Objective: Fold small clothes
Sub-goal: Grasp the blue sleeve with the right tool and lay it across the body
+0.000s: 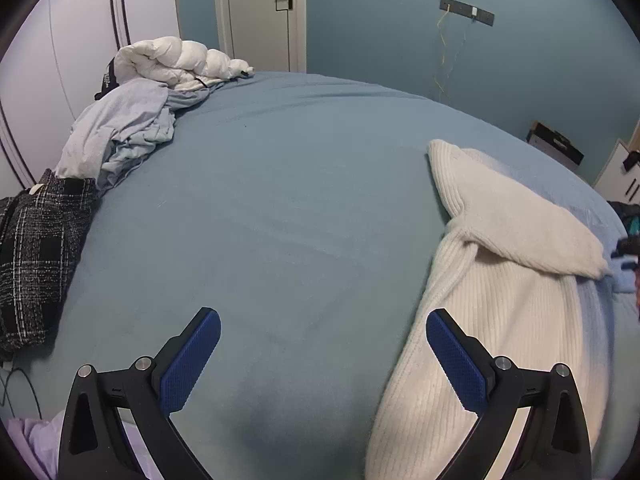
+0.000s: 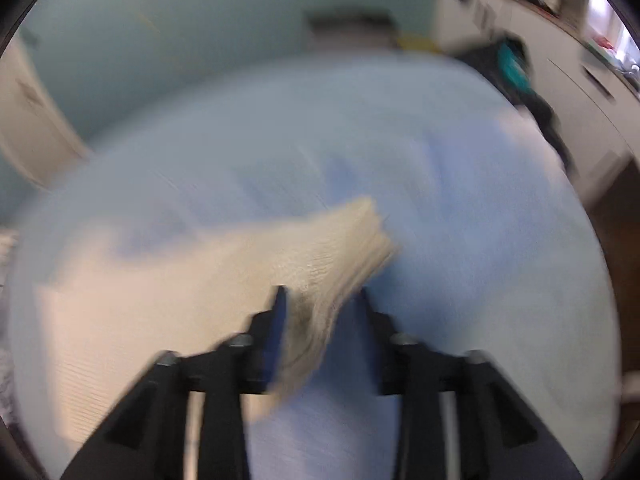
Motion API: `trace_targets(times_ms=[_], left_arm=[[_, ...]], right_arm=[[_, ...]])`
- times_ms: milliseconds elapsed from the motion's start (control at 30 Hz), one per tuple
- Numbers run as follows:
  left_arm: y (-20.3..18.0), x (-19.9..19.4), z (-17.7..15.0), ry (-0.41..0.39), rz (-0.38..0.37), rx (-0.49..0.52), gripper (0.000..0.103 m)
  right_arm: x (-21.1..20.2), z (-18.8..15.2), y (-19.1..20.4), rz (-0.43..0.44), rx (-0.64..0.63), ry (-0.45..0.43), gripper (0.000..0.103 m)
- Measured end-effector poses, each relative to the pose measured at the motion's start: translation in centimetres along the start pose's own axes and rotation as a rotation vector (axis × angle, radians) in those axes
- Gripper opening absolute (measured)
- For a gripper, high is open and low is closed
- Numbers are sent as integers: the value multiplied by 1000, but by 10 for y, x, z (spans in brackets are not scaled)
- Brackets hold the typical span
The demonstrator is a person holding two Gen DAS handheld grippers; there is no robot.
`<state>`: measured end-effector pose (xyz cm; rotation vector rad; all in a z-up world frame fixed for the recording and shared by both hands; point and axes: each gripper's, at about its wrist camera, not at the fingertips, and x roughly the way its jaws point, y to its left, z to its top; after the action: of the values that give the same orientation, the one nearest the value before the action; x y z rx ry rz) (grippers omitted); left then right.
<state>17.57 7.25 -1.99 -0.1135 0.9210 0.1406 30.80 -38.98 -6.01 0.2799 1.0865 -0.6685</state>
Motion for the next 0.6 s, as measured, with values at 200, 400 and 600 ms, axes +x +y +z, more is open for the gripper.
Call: trace_targets(times_ms=[200,400,600], left_arm=[[4,3,-1,11,-9,-24,103],[5,-2,-2,7,-31,-40,103],[4,-5,-4,-1,-32,-30,103]], right_arm=[[-43,-43,57,175,-73,-19,48],[-93,-107,206,474,-326,50,48],[-83,-174,323,485,-440,122,48]])
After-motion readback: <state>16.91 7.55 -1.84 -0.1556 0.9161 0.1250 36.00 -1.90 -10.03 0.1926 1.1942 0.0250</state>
